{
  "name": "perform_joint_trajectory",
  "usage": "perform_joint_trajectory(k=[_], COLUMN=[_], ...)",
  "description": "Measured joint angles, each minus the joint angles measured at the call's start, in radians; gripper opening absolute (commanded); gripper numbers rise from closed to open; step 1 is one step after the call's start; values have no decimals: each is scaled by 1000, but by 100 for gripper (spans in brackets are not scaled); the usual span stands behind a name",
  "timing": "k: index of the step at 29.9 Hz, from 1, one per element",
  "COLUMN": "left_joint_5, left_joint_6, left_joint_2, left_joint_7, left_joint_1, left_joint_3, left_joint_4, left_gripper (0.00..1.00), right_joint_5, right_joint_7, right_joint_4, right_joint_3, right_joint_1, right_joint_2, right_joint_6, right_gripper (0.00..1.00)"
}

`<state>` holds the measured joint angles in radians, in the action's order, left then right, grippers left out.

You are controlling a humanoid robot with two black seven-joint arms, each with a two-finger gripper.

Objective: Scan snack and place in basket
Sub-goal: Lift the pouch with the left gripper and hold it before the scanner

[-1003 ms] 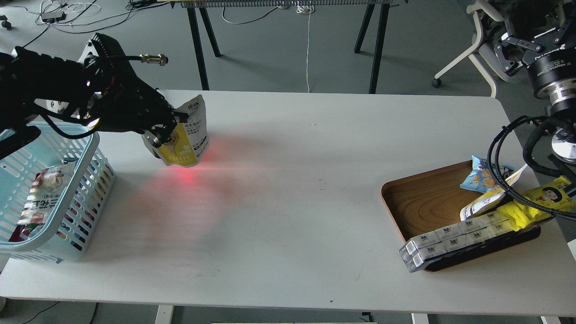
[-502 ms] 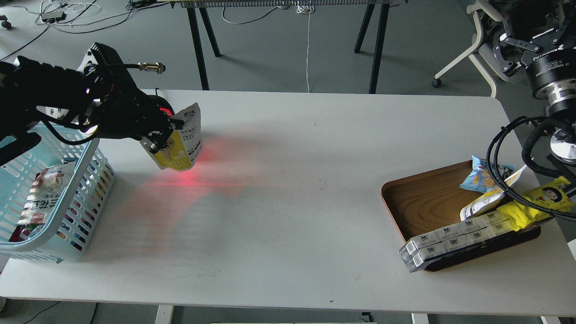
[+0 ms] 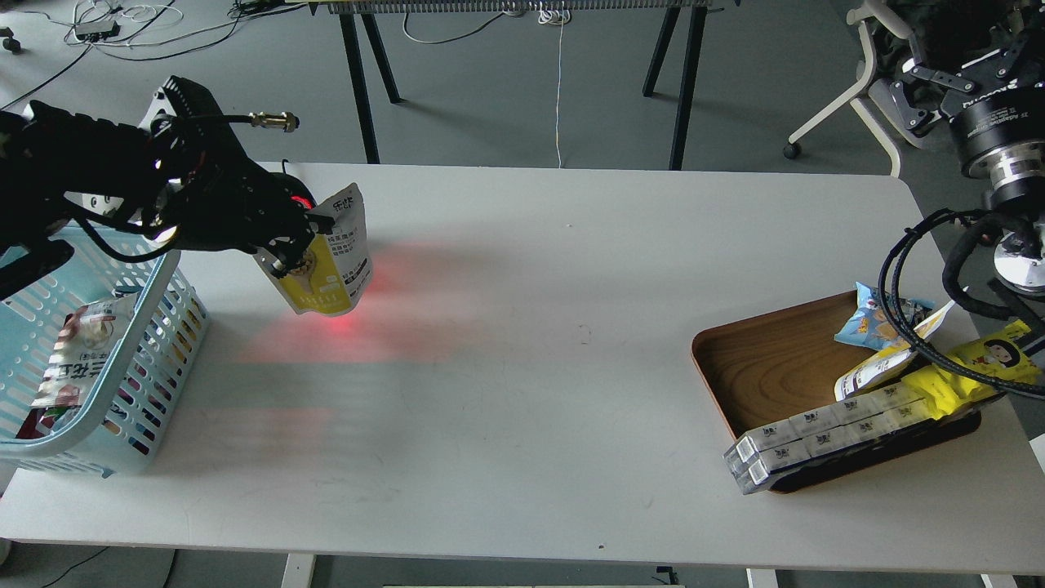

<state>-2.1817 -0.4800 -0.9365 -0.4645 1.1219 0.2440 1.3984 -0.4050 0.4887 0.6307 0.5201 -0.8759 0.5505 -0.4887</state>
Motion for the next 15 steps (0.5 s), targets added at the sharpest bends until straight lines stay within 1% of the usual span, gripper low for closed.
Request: perform_joint_trajectory(k=[15], left_joint_5=[0], left_joint_6=[1], left_joint_2=[2], left_joint_7=[-9], left_joint_1=[42], left_joint_3=[14], left_joint_4=[16], left_gripper=[0], right_joint_5=[0], right_joint_7=[0], right_joint_4=[5], right_joint_3=[0], right_joint_1=[-23], right_joint_2=[11], right_joint_6=[0], right_gripper=[99])
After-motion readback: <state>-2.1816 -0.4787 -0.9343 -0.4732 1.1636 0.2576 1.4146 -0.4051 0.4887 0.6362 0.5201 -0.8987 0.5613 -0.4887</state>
